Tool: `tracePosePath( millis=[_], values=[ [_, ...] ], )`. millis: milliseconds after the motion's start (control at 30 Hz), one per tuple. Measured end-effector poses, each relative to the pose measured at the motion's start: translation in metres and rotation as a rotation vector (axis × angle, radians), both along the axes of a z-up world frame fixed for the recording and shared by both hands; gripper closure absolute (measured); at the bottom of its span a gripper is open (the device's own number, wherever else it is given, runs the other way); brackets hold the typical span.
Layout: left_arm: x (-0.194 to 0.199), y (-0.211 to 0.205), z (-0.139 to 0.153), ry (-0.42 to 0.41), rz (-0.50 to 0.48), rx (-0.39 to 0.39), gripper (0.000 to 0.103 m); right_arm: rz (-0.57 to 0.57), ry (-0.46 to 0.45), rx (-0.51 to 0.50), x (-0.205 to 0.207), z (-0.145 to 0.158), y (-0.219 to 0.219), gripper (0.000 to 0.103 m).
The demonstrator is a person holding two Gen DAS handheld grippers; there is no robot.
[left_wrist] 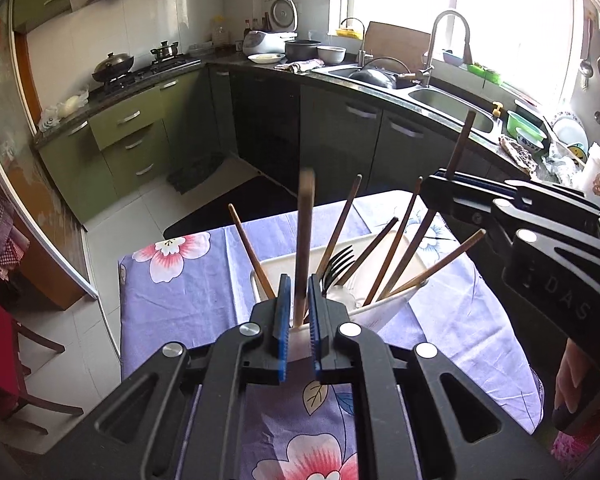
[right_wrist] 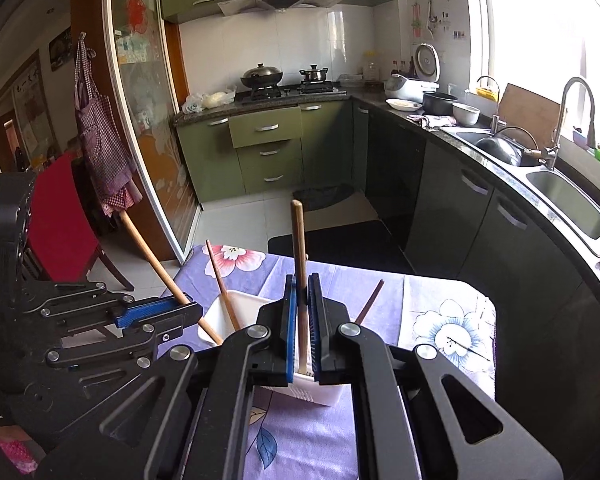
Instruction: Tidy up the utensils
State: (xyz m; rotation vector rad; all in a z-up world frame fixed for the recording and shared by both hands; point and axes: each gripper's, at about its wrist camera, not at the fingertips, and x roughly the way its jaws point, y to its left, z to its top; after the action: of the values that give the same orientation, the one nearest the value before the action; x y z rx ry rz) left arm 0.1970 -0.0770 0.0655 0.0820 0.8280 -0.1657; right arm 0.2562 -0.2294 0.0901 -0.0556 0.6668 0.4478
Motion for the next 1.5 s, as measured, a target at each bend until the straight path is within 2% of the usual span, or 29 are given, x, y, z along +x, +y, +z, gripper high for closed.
tracePosePath(
  millis=[33, 67, 100, 167, 200, 233, 267, 333, 400, 433, 500, 600, 700, 833, 1033, 1267, 1500],
  values=[
    [-0.001, 0.000, -0.002, 0.001, 0.004, 0.001, 0.070, 0.000, 0.000, 0.002, -0.002, -0.002, 0.000, 0.091],
    [-0.003, 0.001, -0.004, -0.005, 0.008, 0.001, 0.065, 0.002, -0.002, 0.005, -0.004, -0.003, 0.000, 0.084],
    [-0.006, 0.002, -0.004, -0.014, 0.011, 0.003, 0.060, 0.004, -0.005, 0.010, -0.006, -0.002, 0.000, 0.084],
    [-0.013, 0.003, -0.003, -0.021, 0.008, -0.001, 0.060, 0.007, -0.020, 0.023, -0.016, 0.002, -0.003, 0.084],
    [-0.018, 0.004, -0.002, -0.026, 0.007, -0.014, 0.054, 0.010, -0.034, 0.030, -0.024, 0.005, -0.005, 0.084],
    [-0.025, 0.005, 0.000, -0.039, 0.009, -0.026, 0.043, 0.011, -0.051, 0.037, -0.034, 0.008, -0.008, 0.083],
    [-0.033, 0.008, 0.002, -0.060, 0.013, -0.038, 0.037, 0.010, -0.068, 0.043, -0.044, 0.010, -0.013, 0.082],
    [-0.056, 0.013, 0.005, -0.119, 0.023, -0.052, 0.021, -0.003, -0.107, 0.054, -0.069, 0.010, -0.026, 0.073],
    [-0.081, 0.017, 0.004, -0.179, 0.040, -0.056, 0.012, -0.023, -0.143, 0.049, -0.099, 0.000, -0.038, 0.056],
    [-0.095, 0.020, 0.001, -0.206, 0.054, -0.051, 0.011, -0.037, -0.154, 0.041, -0.112, -0.008, -0.044, 0.051],
    [-0.119, 0.022, -0.010, -0.230, 0.070, -0.032, 0.010, -0.053, -0.168, 0.037, -0.139, -0.030, -0.054, 0.027],
    [-0.148, 0.025, -0.031, -0.234, 0.084, -0.014, 0.008, -0.082, -0.148, 0.025, -0.168, -0.065, -0.063, 0.013],
    [-0.172, 0.027, -0.050, -0.228, 0.084, 0.003, 0.007, -0.095, -0.130, 0.038, -0.190, -0.092, -0.068, 0.005],
    [-0.193, 0.026, -0.062, -0.227, 0.077, -0.015, 0.007, -0.123, -0.128, 0.046, -0.212, -0.110, -0.071, 0.005],
    [-0.213, 0.032, -0.060, -0.234, 0.091, -0.055, 0.007, -0.164, -0.184, 0.026, -0.243, -0.109, -0.070, 0.005],
    [-0.230, 0.031, -0.053, -0.270, 0.102, -0.043, 0.007, -0.178, -0.187, 0.021, -0.259, -0.104, -0.070, 0.005],
    [-0.234, 0.034, -0.053, -0.258, 0.111, -0.083, 0.007, -0.175, -0.172, 0.016, -0.261, -0.105, -0.070, 0.005]
  ],
)
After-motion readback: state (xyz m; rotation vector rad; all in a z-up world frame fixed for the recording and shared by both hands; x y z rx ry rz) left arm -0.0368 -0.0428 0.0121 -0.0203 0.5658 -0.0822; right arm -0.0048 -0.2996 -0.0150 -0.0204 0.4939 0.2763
